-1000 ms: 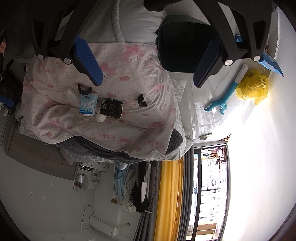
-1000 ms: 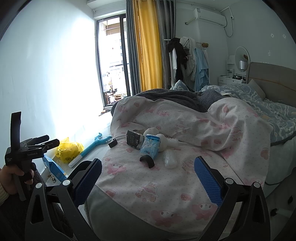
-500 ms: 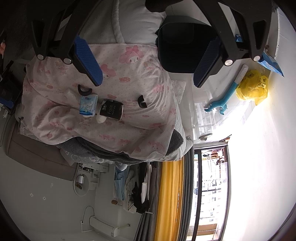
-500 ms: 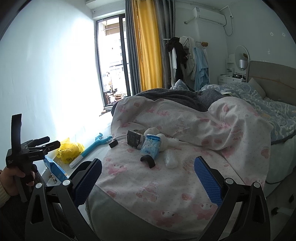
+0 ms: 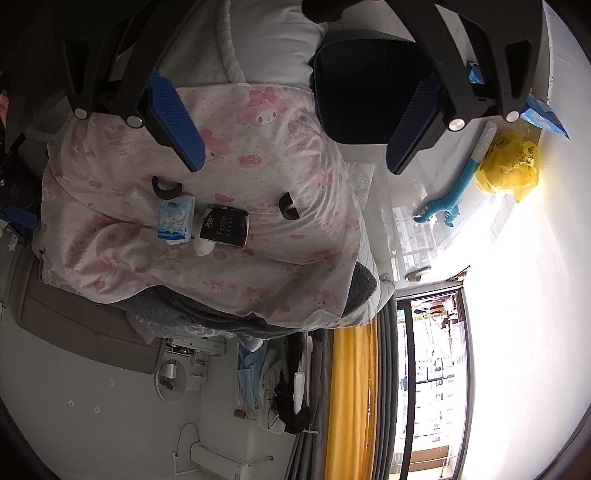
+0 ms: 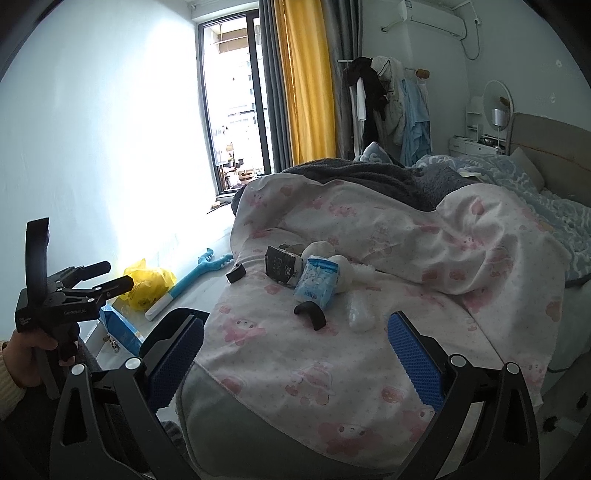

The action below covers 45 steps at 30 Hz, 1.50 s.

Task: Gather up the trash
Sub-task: 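Reach the left gripper to the black curved clip and close on it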

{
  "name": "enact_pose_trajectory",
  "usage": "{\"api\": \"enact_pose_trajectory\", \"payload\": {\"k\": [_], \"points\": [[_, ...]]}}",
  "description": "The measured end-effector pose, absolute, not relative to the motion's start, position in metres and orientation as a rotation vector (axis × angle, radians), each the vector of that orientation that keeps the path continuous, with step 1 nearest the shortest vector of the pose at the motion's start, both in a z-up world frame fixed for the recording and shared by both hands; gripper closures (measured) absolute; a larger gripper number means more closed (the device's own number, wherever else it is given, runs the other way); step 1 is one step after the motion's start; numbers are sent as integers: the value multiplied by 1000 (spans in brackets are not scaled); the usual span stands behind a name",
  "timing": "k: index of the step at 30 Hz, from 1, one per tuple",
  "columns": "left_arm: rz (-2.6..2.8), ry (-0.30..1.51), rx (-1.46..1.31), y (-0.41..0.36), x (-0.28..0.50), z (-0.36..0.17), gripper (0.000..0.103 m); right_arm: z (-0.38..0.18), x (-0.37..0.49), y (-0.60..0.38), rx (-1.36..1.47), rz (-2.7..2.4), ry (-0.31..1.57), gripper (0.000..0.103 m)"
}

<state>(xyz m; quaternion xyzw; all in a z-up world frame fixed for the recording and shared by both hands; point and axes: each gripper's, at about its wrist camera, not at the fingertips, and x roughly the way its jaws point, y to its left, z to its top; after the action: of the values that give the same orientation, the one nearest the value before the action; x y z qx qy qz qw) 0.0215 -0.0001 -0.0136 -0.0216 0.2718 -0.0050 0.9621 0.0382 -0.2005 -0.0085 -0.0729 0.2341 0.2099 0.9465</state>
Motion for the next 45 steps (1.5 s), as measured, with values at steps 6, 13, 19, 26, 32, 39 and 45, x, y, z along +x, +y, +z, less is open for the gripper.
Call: {"api": "enact_pose_trajectory", "payload": {"k": [6, 13, 19, 26, 32, 39, 45], "points": [[40, 502, -34, 11, 37, -14, 3, -26, 77, -186, -152, 493, 548, 24], [-6, 538, -24, 20, 67, -24, 3, -52, 115, -169, -232, 554, 614, 37], [-44, 631, -99, 34, 100, -46, 4, -70, 144, -168, -264, 601, 669, 46], [-71, 634, -149, 42, 128, -52, 4, -82, 175, -170, -273, 634, 703, 53], [-141, 671, -107, 24, 155, -62, 5, -91, 192, -166, -316, 657, 725, 55], [-229, 698, -66, 5, 177, -70, 21, -99, 211, -170, -309, 698, 745, 60], [-239, 716, -29, -4, 190, -79, 27, -104, 220, -170, -312, 735, 758, 68]]}}
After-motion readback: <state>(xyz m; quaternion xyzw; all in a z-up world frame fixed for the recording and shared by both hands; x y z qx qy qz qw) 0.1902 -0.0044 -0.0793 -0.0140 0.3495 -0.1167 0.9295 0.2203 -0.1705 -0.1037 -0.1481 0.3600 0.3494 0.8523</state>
